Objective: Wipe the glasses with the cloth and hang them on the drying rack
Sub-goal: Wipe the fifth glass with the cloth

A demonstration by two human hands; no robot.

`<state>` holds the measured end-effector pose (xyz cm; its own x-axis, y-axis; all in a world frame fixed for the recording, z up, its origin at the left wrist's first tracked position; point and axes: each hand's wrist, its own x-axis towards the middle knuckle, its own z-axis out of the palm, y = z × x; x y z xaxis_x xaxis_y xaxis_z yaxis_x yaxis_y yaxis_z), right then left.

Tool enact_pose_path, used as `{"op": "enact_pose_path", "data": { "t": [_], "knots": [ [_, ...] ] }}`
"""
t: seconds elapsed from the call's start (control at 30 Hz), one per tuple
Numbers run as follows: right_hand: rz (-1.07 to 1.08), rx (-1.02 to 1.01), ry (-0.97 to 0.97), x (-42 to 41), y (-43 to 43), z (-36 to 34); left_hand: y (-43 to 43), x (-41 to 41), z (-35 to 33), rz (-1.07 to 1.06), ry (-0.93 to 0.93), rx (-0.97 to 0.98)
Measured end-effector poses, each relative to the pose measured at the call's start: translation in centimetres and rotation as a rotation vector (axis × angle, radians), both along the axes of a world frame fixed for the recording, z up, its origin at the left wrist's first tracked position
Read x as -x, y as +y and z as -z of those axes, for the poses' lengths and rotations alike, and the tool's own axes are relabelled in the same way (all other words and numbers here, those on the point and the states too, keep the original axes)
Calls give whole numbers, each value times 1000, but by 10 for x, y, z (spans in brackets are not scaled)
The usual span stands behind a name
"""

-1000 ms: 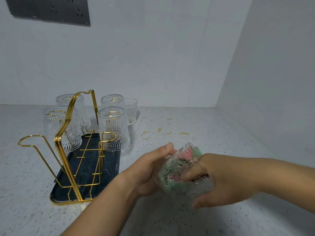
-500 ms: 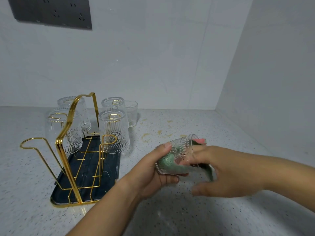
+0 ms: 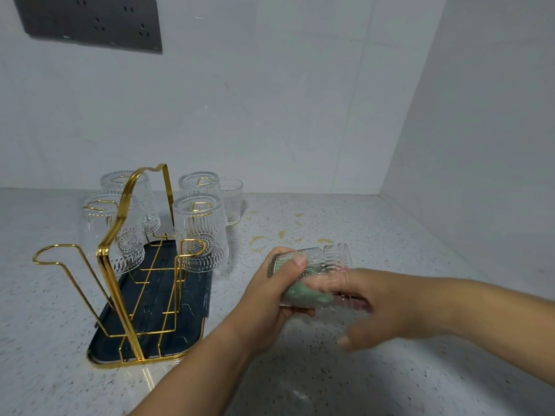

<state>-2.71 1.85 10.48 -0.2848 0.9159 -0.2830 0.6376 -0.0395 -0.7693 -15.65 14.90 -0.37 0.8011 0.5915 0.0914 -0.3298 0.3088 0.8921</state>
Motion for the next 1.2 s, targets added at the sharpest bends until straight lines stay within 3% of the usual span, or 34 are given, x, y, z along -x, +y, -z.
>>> {"op": "enact_pose_path", "data": {
  "t": [0.1, 0.17, 0.2, 0.3, 0.37, 0.43, 0.47, 0.6, 0.73, 0.8, 0.93, 1.0, 1.03, 1.2],
  "knots": [
    [47, 193, 607, 4, 1, 6, -1, 5, 1, -33, -43, -67],
    [32, 214, 644, 0, 1, 13, 0, 5, 1, -38, -28, -64],
    [32, 165, 507, -2, 1, 14, -2, 5, -2, -21, -7, -39],
    [5, -120, -221, -6, 2, 13, 1, 3, -5, 74, 88, 71],
    [-97, -259, -600, -7, 4, 18, 3, 6, -9, 184, 129, 145],
    [-181, -330, -851, -8, 8, 27, 5, 7, -10, 255, 150, 209],
    [-176, -340, -853, -9, 8, 30, 4, 7, -11, 277, 161, 224],
    [35, -349, -487, -7, 3, 32, 0, 6, -10, 294, 181, 190],
    [246, -251, -249, -10, 0, 37, 2, 5, -5, 257, 117, 66],
    [291, -214, -92, -11, 1, 34, 0, 3, -2, 129, 90, -33],
    [287, -45, 473, -12, 4, 27, 1, 1, 1, -85, 48, -79],
    [262, -31, 536, -10, 3, 26, 2, 2, -1, -107, 46, -41],
    [262, -70, 450, -8, 2, 26, 2, 2, -2, -85, 48, -14],
    [48, -331, -328, -2, 0, 26, -4, 2, -10, 98, 145, 70]
  ]
}}
